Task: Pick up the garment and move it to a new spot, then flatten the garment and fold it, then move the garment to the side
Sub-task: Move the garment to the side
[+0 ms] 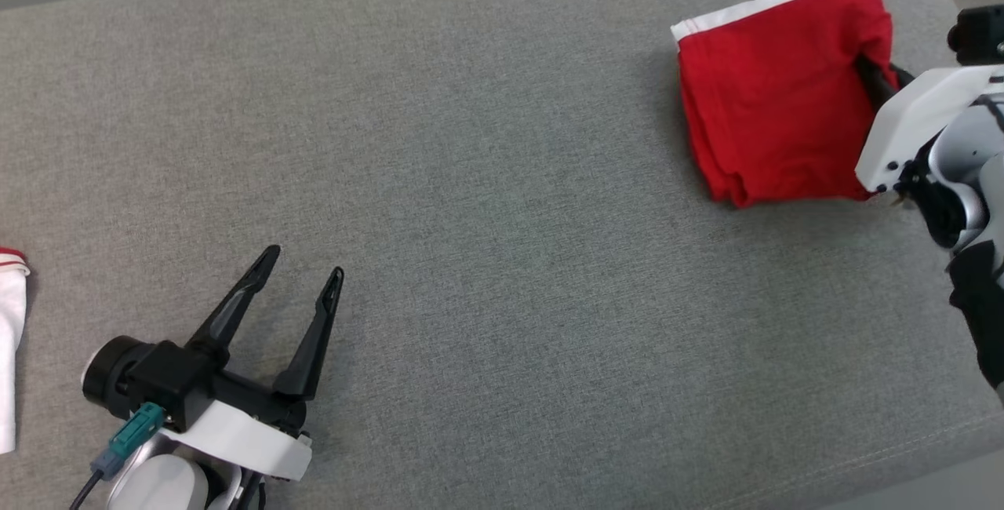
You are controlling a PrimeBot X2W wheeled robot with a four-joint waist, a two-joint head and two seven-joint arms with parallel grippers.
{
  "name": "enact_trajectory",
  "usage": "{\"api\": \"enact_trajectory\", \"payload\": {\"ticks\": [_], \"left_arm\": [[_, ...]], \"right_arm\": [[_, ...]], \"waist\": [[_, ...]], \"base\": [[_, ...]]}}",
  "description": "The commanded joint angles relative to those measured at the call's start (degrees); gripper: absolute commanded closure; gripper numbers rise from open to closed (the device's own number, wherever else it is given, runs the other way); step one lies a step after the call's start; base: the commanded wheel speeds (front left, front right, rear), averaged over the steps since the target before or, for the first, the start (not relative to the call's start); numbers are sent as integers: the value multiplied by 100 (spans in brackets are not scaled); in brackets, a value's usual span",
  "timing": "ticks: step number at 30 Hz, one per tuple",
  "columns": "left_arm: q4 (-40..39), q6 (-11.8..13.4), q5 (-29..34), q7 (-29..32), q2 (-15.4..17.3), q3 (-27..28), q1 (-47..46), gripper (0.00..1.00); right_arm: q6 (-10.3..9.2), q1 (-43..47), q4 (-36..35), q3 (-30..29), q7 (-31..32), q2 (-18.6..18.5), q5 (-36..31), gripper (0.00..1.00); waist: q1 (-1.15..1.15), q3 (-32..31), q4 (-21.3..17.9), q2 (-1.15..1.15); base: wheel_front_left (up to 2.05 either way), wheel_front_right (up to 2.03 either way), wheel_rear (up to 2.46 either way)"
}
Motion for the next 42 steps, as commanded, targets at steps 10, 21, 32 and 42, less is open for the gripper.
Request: {"api": "enact_trajectory", "payload": {"ticks": [10, 21, 32, 42], "left_arm": [[-116, -2, -73, -10, 141, 15, -180, 0], [-35, -2, -139, -10, 83, -14, -191, 0], [143, -2, -114, -9, -242, 112, -17, 0], [297, 53, -19, -10, -590, 1054, 265, 0]], "right_arm": [[0, -638, 609, -368, -28, 8, -632, 100], [0, -840, 1100, -899, -152, 177, -1286, 0], [0, -616, 918, -813, -723, 192, -1875, 0], [0, 404, -337, -56, -1613, 202, -1225, 0]], "waist": [[0, 323, 47, 0], [0, 289, 87, 0], [0, -441, 154, 0], [0, -1403, 377, 0]], "base": [[0, 0, 0], [0, 0, 0], [0, 0, 0], [0, 0, 0]]}}
